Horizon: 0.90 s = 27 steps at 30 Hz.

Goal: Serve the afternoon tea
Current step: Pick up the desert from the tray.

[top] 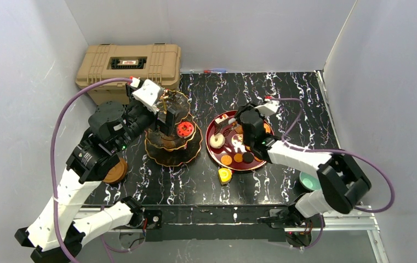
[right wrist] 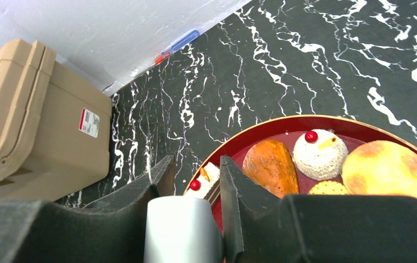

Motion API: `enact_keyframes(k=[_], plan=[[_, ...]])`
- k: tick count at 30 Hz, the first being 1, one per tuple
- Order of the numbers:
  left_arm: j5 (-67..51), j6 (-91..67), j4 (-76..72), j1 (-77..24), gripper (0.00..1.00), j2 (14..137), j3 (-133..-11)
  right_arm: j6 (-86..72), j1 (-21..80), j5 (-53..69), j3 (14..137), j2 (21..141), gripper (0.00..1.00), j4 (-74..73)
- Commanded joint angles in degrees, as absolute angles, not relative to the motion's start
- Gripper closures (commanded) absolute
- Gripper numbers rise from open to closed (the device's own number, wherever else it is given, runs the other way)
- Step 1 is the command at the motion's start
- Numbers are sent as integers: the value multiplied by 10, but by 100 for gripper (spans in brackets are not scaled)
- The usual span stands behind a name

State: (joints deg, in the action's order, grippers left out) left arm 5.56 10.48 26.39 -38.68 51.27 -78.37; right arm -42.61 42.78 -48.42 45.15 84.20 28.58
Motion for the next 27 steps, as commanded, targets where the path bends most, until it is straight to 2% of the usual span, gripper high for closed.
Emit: enact_keyframes(k=[1,5,11,16,23,25,27], plan=[[57,102,266,-383,2,506,-787,-501,430,-515,436,778,90,230],[56,103,267,-383,2,507,-793,-502,430,-503,418,742,99,229],[53,102,271,-383,2,510,-799,-421,430,-444,396,703,99,294],[55,107,272,-383,2,513,-807,-374,429,-363,408,698,99,272],[53,106,270,-383,2,516,-812,-398,426,-343,393,703,91,216],[53,107,271,-383,2,516,-813,-394,425,-350,387,700,79,208],[54,106,272,-383,2,516,-813,-391,425,-361,385,694,72,192]])
